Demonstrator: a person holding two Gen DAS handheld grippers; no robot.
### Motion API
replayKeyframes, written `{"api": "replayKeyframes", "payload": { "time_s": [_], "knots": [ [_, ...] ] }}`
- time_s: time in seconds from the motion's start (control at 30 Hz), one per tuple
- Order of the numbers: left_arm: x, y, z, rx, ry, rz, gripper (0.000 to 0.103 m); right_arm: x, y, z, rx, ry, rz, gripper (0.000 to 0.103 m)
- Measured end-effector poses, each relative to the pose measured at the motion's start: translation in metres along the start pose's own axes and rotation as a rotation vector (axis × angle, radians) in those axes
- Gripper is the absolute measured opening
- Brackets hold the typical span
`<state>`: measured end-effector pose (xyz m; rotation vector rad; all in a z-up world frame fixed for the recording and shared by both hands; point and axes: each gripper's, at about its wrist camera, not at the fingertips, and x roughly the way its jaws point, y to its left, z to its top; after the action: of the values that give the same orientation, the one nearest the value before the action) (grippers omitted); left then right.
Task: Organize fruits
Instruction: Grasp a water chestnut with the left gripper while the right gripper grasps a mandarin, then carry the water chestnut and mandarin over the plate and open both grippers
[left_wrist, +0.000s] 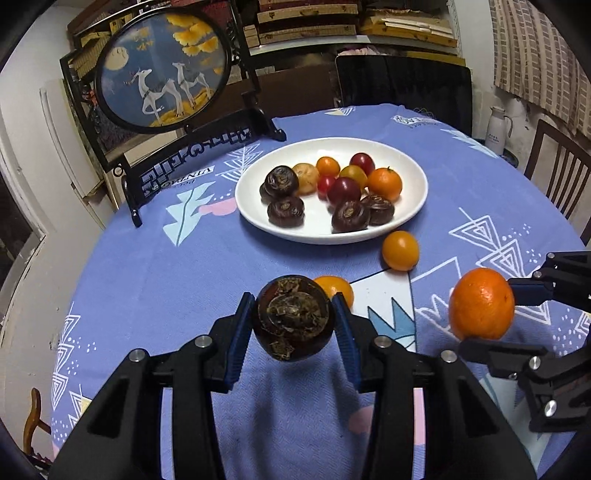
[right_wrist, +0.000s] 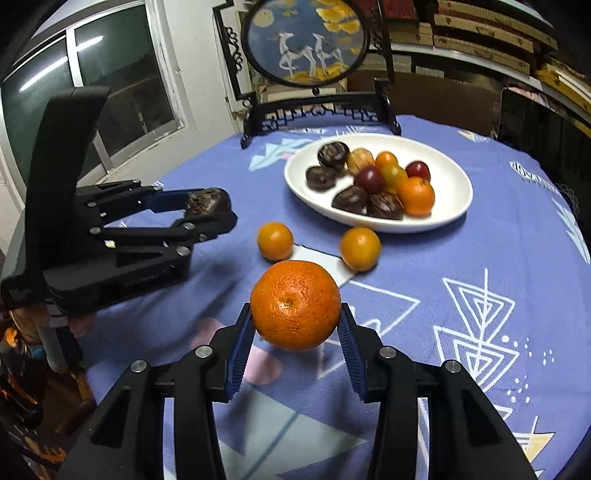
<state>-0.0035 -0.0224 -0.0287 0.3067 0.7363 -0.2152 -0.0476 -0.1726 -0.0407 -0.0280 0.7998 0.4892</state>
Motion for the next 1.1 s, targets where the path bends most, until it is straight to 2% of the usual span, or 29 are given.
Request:
{"api": "replayKeyframes", "payload": {
  "time_s": [0.5,1.1],
  "knots": [
    [-0.010,0.000,-0.001,-0.009,-0.018,0.020,0.042,-0.008,0.012,0.002,-0.013,-0.027,0.001,0.046],
    [0.007,-0.006,0.013,0.013,-0.013,0.026,0.042,0.002,-0.003,0.007,0.006,-0.019,-0.001,0.046]
  ]
}}
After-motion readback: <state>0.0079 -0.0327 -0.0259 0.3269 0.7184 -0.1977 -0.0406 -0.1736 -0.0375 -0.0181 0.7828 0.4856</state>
